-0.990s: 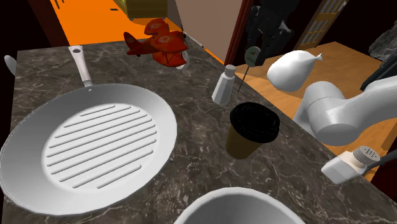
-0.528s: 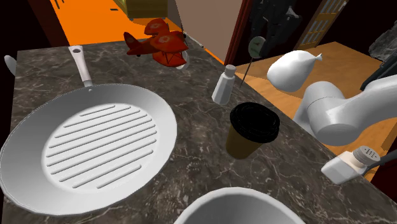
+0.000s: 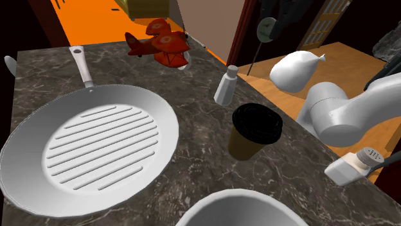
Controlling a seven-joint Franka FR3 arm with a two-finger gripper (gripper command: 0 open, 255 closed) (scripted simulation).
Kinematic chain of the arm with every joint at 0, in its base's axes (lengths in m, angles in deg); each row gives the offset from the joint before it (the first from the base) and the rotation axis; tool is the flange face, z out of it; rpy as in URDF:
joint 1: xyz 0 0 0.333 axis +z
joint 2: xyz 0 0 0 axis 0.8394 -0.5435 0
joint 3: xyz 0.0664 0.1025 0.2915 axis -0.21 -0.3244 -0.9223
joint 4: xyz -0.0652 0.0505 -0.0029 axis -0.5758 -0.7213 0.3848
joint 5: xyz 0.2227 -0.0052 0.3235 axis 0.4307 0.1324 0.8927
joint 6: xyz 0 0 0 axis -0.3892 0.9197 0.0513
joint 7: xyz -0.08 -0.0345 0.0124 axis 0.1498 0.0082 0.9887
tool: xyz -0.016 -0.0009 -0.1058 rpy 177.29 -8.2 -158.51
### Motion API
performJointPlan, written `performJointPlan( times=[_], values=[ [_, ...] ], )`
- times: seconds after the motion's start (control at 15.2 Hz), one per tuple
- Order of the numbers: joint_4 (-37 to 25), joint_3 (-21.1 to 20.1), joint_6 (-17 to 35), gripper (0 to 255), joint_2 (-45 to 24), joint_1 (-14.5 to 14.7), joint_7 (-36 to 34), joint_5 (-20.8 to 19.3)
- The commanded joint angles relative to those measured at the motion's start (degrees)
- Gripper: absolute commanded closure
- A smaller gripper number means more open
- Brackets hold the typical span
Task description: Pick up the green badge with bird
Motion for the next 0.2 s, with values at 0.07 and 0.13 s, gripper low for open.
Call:
performJointPlan(
  times=[0.07, 0.13],
  values=[
    [-2.27, 0.08, -1.52, 255, -0.77, -0.10, 0.09, -0.13],
    [-2.27, 0.08, -1.52, 255, -0.77, -0.10, 0.08, -0.13]
  ],
)
